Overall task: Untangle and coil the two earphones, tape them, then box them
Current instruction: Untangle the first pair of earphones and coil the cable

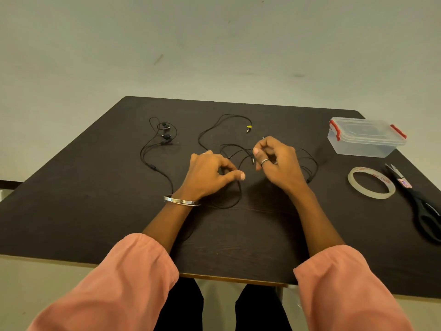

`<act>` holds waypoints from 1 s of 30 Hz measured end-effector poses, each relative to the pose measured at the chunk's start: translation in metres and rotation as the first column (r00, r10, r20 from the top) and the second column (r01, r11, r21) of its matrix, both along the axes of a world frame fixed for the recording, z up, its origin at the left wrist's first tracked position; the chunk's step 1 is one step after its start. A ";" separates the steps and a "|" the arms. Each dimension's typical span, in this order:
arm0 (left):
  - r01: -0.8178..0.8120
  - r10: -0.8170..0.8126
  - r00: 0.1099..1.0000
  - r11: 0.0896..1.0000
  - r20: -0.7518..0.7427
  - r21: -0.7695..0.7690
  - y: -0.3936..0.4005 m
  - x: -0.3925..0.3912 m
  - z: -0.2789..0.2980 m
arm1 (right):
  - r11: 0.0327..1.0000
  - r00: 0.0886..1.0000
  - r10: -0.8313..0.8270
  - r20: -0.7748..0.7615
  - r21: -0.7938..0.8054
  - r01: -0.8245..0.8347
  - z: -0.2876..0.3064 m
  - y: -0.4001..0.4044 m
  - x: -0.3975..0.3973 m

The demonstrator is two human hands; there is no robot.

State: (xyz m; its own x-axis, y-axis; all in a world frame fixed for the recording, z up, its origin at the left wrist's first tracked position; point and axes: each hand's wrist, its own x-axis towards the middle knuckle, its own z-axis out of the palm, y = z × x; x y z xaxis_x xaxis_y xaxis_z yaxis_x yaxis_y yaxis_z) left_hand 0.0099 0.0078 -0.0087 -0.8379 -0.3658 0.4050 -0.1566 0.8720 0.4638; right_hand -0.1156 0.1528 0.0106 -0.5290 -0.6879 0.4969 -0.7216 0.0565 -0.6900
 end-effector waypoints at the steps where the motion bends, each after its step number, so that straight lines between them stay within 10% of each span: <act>1: 0.003 -0.003 1.000 1.000 0.013 0.012 0.000 -0.001 0.000 | 1.000 0.999 0.020 0.033 -0.013 -0.020 0.000 -0.001 0.001; 12: -0.053 0.054 0.999 0.977 0.002 0.207 -0.002 -0.006 0.000 | 0.944 0.879 0.330 0.344 -0.104 -0.314 0.007 -0.005 0.002; 18: -0.158 0.165 0.986 0.958 -0.013 0.241 -0.010 -0.006 -0.005 | 0.973 0.984 0.006 0.177 -0.228 0.035 0.007 0.000 -0.014; 25: -0.225 0.230 0.973 0.949 0.004 0.220 -0.008 -0.010 -0.007 | 0.925 0.920 0.110 0.376 -0.377 0.044 0.013 0.003 -0.004; 30: -0.279 0.285 0.958 0.946 -0.014 0.164 -0.010 -0.009 -0.008 | 0.826 0.884 -0.101 0.457 -0.457 0.330 0.015 0.017 -0.008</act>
